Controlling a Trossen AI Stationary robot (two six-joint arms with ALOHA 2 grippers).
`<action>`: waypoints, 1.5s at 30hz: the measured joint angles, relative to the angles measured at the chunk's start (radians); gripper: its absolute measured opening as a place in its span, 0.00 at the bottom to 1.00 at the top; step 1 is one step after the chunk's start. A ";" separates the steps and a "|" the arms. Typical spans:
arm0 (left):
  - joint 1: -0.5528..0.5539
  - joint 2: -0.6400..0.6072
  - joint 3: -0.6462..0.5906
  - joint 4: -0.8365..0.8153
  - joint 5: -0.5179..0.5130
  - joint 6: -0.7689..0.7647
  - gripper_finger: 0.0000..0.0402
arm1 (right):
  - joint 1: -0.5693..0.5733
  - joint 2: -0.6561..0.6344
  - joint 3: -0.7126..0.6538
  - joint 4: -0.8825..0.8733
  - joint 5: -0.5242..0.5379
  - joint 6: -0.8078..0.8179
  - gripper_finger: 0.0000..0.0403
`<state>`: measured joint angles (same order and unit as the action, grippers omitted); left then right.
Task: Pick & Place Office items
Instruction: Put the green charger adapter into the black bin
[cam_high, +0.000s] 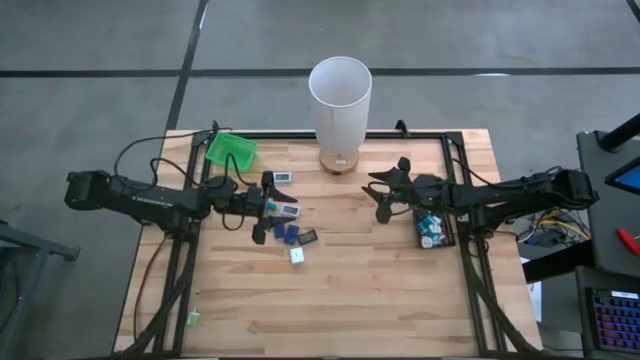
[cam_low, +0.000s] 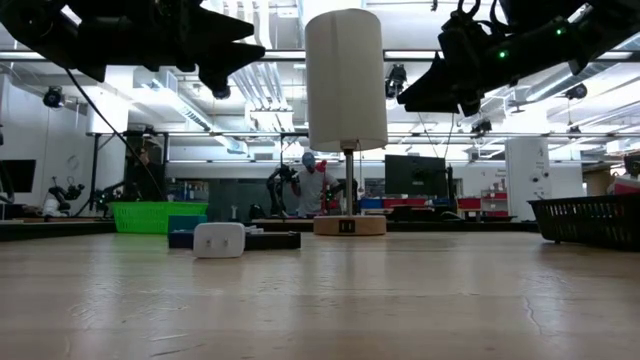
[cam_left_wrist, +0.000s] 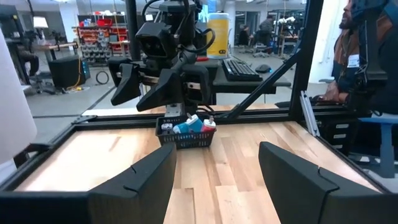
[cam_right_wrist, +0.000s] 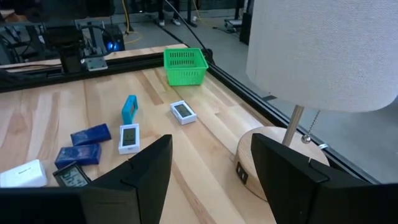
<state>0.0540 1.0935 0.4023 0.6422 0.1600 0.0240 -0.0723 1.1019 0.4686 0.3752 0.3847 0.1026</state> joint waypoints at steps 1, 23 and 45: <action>0.000 0.000 0.000 0.000 0.000 -0.011 0.59 | 0.000 0.000 0.000 0.000 0.000 0.001 0.54; -0.070 -0.047 0.234 -0.689 -0.224 -0.323 0.58 | 0.000 0.000 0.000 -0.004 0.001 0.000 0.54; -0.688 -0.047 0.399 -1.528 -0.416 -1.505 0.58 | 0.000 0.000 0.000 -0.004 0.001 0.000 0.54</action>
<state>-0.6339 1.0462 0.8017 -0.8856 -0.2561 -1.4806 -0.0727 1.1023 0.4686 0.3714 0.3853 0.1024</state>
